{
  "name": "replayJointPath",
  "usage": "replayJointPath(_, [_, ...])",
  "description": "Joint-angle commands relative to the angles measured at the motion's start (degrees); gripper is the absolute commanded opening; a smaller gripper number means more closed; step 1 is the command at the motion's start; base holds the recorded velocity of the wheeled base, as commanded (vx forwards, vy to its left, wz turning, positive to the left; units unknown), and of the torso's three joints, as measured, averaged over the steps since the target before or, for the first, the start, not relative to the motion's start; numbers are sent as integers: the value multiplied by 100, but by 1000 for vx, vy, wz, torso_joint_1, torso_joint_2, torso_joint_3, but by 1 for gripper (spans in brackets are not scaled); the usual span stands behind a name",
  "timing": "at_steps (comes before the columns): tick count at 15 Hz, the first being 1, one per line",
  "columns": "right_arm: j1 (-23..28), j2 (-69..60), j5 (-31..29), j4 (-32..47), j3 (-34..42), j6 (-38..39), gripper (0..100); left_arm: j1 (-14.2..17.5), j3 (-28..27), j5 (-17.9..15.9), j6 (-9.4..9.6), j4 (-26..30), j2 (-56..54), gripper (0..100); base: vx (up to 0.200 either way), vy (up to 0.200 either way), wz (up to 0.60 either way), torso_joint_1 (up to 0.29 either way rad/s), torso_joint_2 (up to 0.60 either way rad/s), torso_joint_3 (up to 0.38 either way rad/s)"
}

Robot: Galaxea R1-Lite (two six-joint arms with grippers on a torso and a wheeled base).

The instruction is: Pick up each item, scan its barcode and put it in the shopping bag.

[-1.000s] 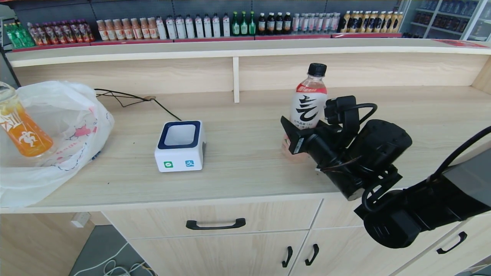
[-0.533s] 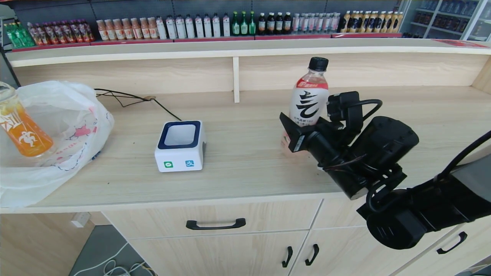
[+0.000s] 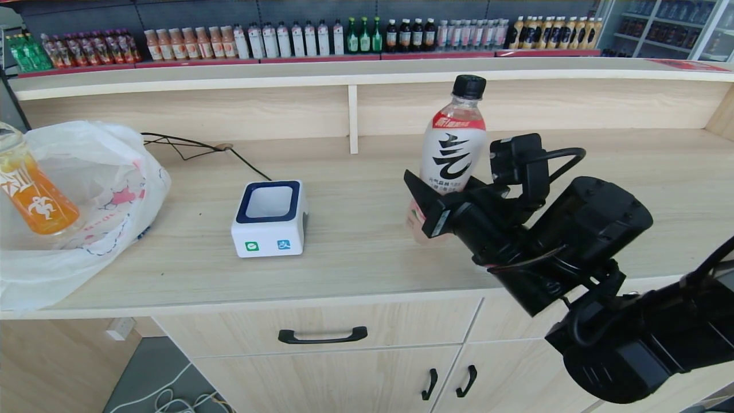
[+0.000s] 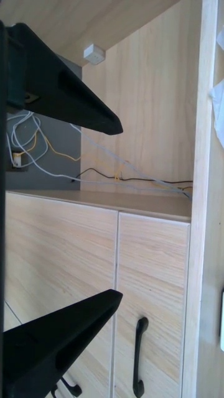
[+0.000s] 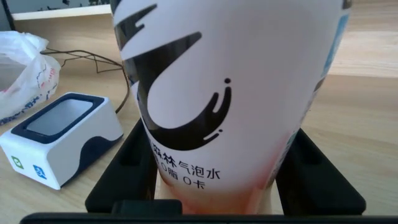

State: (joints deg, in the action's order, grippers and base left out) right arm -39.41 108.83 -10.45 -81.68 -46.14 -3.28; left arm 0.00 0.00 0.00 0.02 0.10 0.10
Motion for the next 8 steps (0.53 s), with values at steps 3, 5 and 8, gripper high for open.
replayJointPath(3, [-146, -494, 201, -6, 483, -94, 0, 0, 0, 0, -2, -1, -1, 100, 0, 0, 0, 0, 0, 0])
replayJointPath(5, [-181, -951, 333, 126, 870, -182, 0, 0, 0, 0, -2, -1, -1, 100, 0, 0, 0, 0, 0, 0])
replayJointPath(8, [-541, -1382, 324, 310, 1371, -375, 0, 9, 0, 0, -2, -1, -1, 100, 0, 0, 0, 0, 0, 0])
